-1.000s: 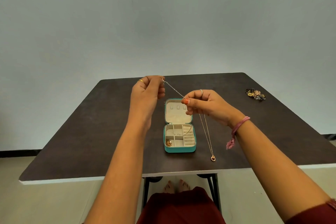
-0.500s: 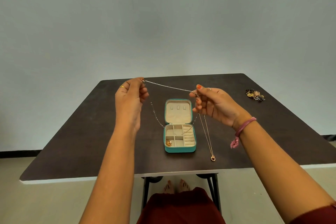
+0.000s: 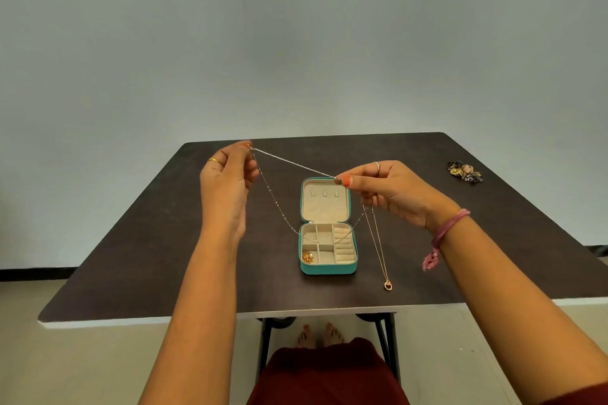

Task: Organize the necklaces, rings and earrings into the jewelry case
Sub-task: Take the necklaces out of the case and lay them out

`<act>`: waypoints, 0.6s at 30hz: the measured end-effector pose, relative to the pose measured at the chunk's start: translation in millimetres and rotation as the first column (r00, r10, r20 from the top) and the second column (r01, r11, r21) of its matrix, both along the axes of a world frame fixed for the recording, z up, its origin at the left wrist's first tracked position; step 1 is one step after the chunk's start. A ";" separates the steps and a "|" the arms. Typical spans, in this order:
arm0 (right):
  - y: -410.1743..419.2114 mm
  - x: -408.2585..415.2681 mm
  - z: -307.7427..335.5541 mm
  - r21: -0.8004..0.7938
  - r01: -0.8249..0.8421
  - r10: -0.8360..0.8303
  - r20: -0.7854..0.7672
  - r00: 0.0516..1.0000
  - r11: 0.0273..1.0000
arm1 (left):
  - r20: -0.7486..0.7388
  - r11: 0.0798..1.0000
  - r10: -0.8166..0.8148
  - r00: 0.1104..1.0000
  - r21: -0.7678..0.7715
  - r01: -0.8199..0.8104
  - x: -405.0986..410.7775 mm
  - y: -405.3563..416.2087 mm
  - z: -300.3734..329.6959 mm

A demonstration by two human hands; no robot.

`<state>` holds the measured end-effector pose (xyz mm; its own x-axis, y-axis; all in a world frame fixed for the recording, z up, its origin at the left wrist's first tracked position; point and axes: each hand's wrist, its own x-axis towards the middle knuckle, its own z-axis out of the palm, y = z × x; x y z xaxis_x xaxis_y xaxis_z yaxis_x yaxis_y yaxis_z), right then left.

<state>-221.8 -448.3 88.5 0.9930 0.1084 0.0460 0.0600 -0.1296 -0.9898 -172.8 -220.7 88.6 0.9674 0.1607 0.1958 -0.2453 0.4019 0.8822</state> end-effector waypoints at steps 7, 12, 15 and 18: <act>-4.5 1.1 10.5 0.000 0.127 -0.126 0.079 0.989 0.992 | 0.054 0.989 0.026 0.998 0.141 -0.033 6.6 10.6 -6.7; -18.3 4.1 24.1 0.416 0.129 -0.187 0.100 0.977 0.900 | 0.032 0.978 0.039 0.999 0.206 -0.045 10.7 18.5 -25.4; -29.1 4.6 31.9 0.547 0.105 -0.202 0.119 0.972 0.831 | -0.007 0.975 0.046 0.999 0.220 -0.043 12.0 19.2 -39.4; -36.2 3.9 40.3 0.594 0.123 -0.244 0.127 0.961 0.795 | -0.056 0.968 0.060 0.997 0.247 -0.045 11.6 20.3 -54.0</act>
<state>-217.9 -484.5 128.7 0.9567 -0.1818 0.2272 0.2853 0.4323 -0.8554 -161.2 -200.4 34.6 0.9704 0.1662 0.1752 -0.2018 0.1594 0.9664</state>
